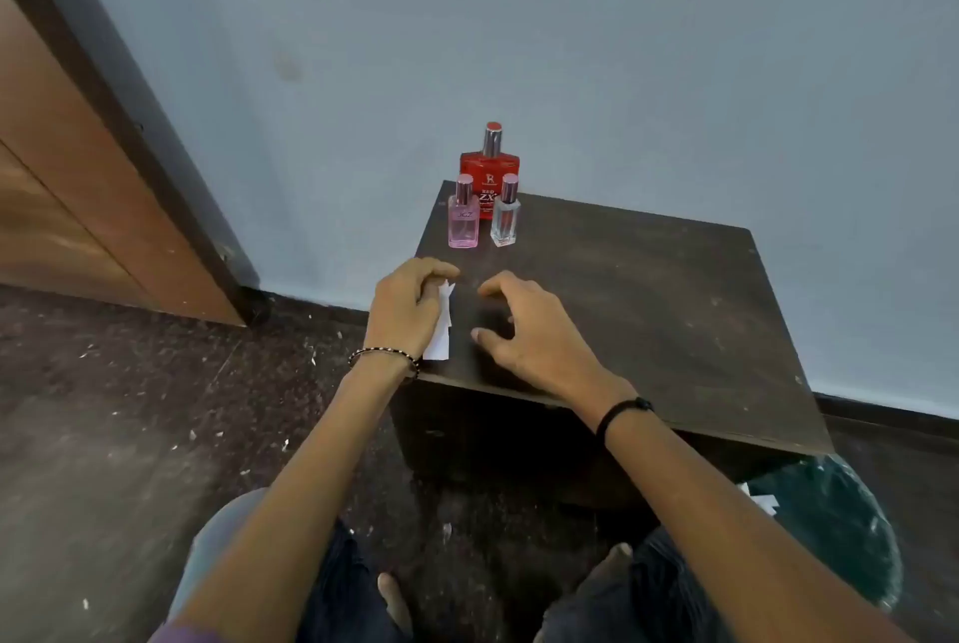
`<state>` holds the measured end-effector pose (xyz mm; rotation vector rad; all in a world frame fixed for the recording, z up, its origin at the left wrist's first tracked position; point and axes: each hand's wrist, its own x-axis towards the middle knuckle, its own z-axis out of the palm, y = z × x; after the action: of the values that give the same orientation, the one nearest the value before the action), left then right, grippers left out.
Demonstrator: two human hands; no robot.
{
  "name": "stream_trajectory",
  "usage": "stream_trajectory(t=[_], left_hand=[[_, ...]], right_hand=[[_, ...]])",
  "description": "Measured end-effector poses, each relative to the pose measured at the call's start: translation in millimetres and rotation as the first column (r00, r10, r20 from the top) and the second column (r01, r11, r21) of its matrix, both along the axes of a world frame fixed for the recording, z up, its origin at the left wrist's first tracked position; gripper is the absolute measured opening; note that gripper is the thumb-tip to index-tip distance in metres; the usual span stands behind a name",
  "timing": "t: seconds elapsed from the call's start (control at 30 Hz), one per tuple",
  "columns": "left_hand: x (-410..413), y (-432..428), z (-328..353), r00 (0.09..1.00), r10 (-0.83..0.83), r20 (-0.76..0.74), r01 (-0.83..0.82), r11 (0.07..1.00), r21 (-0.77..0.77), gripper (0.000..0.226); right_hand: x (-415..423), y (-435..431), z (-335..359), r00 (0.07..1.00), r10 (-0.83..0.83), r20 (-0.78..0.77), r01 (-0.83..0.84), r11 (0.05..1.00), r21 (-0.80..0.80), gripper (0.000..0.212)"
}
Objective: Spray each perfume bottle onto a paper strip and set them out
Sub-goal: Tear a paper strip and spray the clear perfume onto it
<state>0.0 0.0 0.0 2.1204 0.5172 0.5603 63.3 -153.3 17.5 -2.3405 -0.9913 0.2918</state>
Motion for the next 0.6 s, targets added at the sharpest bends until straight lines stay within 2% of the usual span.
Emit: stream_trajectory(t=[0.17,0.33,0.47,0.6], left_hand=[[4.2,20.5,-14.3,0.993,0.105,0.049,-0.092,0.97,-0.224,0.045],[15.7,21.7,-17.8,0.984,0.165,0.064,-0.119,0.887,-0.447,0.045],[18.3,22.3,-19.0,0.965,0.257,0.046,-0.185,0.798,-0.573,0.039],[20.0,22.9,-16.2,0.961,0.276,0.02,-0.205,0.758,-0.619,0.04]], right_hand=[[2.6,18.6,-15.0,0.986,0.147,-0.078,-0.141,0.987,0.07,0.056],[4.9,28.1,-22.0,0.977,0.185,-0.104,-0.17,0.975,0.141,0.046],[9.3,31.4,-26.3,0.985,0.167,-0.054,-0.156,0.975,0.158,0.038],[13.7,35.0,-31.7,0.979,0.187,0.076,-0.193,0.977,0.093,0.055]])
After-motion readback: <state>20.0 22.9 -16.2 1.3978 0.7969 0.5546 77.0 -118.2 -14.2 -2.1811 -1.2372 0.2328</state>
